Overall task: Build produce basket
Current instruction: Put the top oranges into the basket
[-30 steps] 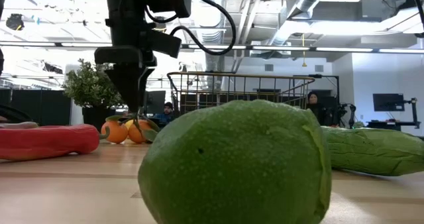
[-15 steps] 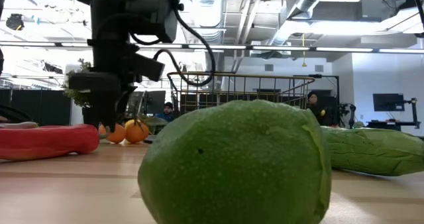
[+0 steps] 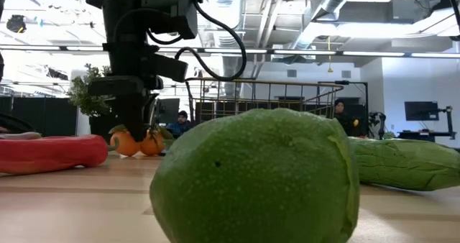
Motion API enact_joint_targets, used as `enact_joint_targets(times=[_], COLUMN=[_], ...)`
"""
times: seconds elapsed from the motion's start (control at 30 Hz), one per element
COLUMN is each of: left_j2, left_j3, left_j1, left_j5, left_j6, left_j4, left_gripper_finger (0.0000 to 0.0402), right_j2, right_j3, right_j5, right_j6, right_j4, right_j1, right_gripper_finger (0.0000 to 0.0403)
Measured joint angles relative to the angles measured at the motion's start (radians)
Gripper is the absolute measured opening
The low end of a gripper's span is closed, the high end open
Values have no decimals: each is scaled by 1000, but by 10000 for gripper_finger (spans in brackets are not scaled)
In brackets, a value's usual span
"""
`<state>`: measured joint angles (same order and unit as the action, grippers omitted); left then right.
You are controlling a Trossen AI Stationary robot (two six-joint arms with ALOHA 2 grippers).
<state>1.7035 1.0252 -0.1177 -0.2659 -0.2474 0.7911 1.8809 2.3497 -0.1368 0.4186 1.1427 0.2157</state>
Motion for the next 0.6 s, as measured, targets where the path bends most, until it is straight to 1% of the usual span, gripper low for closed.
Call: enact_joint_targets(times=[0.03,0.07,0.1,0.2,0.3,0.43,0.6], left_j2=[-1,-5,-11,-43,-110,-248,-443], left_j3=[0,0,0,0,0,0,0], left_j1=[0,-1,-4,-24,-50,-83,-103], left_j5=[0,4,7,6,-10,-15,-77], left_j6=[0,1,1,-6,-38,-96,-160], left_j4=[2,7,13,20,43,53,49], left_gripper_finger=[40,20,12,3,1,0,0], right_j2=[0,0,0,0,0,0,0], right_j3=[0,0,0,0,0,0,0], right_j5=[0,0,0,0,0,0,0], right_j6=[0,0,0,0,0,0,0], right_j4=[-4,-6,-6,-5,-2,-2,5], right_j1=[0,0,0,0,0,0,0], right_gripper_finger=[248,248,248,248,248,248,248])
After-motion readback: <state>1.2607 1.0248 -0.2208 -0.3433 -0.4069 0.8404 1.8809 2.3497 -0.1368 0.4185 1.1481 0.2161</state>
